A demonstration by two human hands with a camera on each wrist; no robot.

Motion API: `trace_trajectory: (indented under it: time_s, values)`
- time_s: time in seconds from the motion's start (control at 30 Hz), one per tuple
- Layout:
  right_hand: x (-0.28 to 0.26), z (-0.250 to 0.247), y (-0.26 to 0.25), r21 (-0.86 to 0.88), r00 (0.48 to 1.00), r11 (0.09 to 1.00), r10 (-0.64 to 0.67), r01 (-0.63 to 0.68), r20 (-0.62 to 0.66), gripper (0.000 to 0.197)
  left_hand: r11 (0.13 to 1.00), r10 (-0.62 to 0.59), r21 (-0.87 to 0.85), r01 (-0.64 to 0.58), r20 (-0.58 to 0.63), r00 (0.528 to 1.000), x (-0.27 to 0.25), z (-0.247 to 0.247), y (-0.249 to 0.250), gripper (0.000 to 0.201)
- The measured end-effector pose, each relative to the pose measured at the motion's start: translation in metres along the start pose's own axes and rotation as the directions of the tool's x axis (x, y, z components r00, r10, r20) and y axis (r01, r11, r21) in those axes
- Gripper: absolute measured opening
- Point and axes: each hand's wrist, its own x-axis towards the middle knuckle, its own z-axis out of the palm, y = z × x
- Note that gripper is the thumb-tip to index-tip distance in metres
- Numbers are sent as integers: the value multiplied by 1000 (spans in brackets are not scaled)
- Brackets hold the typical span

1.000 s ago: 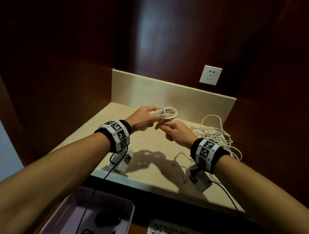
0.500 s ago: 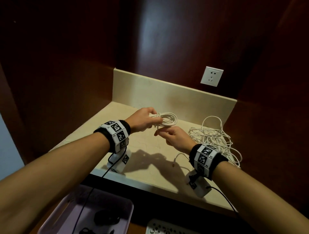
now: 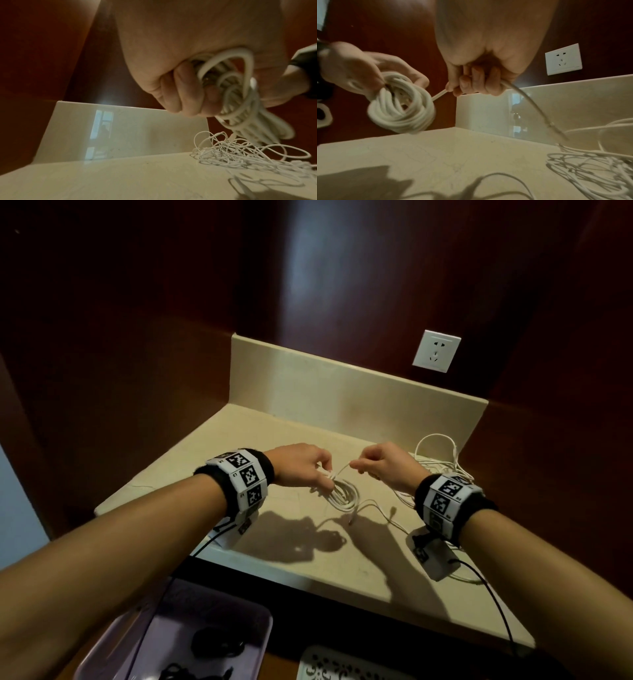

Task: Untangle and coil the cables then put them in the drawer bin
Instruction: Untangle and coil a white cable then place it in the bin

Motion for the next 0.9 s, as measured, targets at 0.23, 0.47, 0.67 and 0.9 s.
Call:
trace_trajectory:
  time_s: [0.23,0.47,0.67,0.9]
  values:
    - [-8,4,-20,129,994,987,-86,95,-68,27,997,-69,-61,57,-214,974,12,0,-19,35]
    - [-5,36,-17,257,982,952,-134,165,-136,23,949,-99,-315,-30,-384,918,19,0,-21,25]
    - [5,50,-15,307,977,936,-123,172,-172,19,841,-171,-540,-46,-345,923,17,2,-17,25]
    - [6,55,-18,324,971,924,-147,202,-186,21,814,-205,-576,-70,-398,894,14,-1,-19,31]
